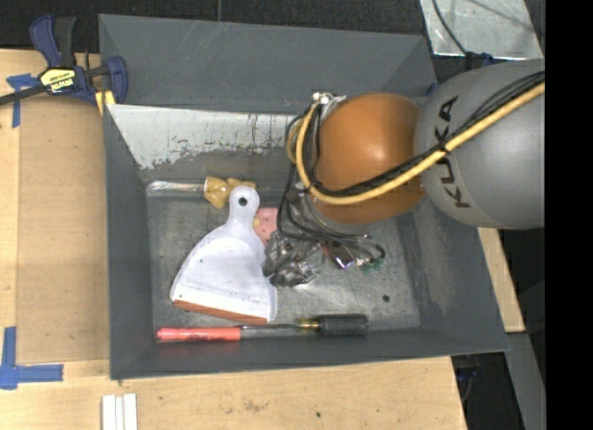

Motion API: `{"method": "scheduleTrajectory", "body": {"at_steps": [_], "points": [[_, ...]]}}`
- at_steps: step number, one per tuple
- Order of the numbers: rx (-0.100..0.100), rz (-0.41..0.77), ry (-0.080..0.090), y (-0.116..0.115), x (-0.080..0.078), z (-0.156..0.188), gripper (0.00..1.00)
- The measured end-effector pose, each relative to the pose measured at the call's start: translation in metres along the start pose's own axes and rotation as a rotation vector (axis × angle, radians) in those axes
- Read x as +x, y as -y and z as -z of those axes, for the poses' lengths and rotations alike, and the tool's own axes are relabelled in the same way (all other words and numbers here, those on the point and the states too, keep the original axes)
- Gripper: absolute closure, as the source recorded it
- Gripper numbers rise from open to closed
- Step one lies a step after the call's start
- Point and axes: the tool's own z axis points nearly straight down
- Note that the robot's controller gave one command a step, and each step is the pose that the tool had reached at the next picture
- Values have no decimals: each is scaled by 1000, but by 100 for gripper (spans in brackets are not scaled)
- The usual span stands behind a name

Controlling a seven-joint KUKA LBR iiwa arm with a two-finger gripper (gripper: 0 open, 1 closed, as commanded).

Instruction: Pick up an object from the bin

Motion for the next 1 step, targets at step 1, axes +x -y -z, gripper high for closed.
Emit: {"method": "scheduleTrajectory", "body": {"at_steps": [1], "points": [[-1,190,3,-6,-17,-7,100]]}}
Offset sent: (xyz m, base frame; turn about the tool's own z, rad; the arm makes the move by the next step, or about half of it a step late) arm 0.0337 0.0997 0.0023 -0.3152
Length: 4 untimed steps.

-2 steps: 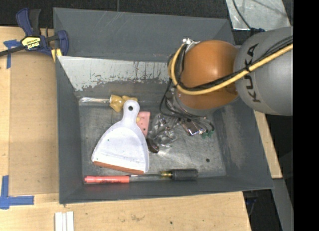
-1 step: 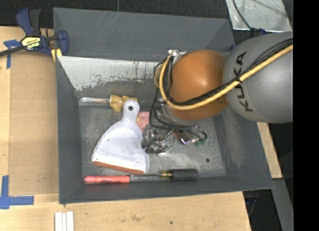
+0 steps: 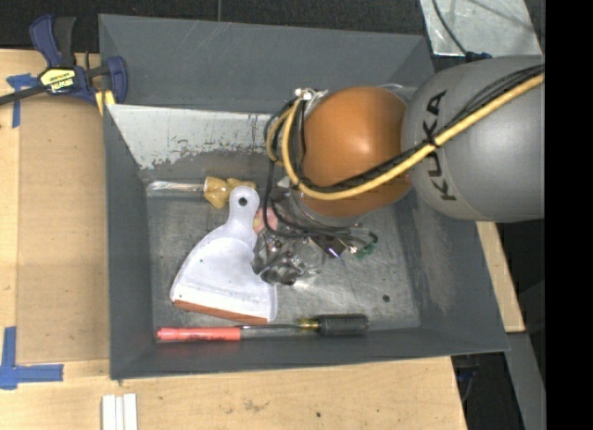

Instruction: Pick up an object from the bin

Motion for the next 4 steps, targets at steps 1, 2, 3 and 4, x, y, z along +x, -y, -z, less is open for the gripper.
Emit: {"method": "scheduleTrajectory", "body": {"at_steps": [1,2,3,4], "points": [[-1,126,3,-52,-75,10,0],[0,122,1,-50,-73,9,0],[2,209,14,-64,-63,-86,100],[2,209,14,-64,-63,-85,100]]}}
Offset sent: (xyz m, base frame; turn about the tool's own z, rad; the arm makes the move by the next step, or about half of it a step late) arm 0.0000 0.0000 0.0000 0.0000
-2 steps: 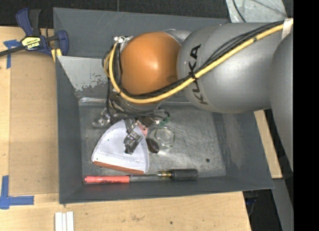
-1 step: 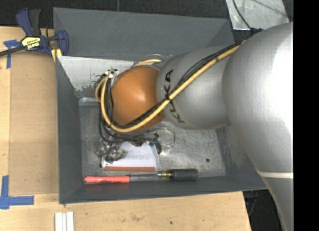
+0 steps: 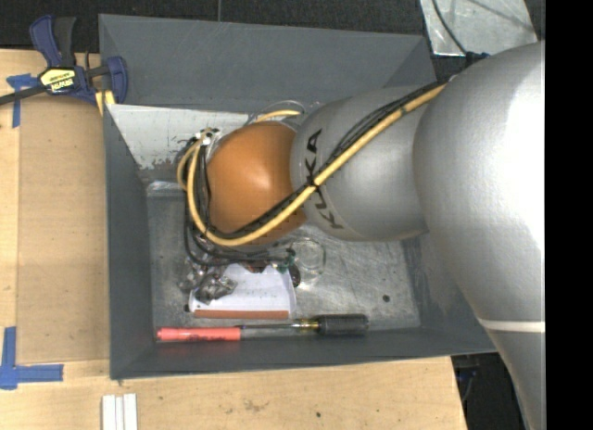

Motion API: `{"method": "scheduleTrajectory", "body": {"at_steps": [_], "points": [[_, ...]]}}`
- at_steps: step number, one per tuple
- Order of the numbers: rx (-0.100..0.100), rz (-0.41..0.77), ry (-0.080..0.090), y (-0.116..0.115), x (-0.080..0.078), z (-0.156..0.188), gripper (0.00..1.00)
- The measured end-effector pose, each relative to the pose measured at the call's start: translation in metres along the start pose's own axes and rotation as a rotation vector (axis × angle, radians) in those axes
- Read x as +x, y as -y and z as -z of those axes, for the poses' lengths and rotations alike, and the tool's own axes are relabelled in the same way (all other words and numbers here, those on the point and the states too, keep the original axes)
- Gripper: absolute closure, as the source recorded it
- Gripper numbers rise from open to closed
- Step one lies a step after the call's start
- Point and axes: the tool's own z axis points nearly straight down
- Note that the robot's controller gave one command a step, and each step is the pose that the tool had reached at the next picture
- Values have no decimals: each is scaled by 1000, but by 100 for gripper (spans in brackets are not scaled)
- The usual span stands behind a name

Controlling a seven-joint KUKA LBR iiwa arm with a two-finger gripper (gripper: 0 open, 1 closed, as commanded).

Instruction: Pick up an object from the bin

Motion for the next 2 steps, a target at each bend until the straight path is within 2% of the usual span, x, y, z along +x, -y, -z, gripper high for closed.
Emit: {"method": "scheduleTrajectory", "body": {"at_steps": [1,2], "points": [[-7,4,-20,-6,0,42,100],[-1,1,-8,3,6,75,100]]}}
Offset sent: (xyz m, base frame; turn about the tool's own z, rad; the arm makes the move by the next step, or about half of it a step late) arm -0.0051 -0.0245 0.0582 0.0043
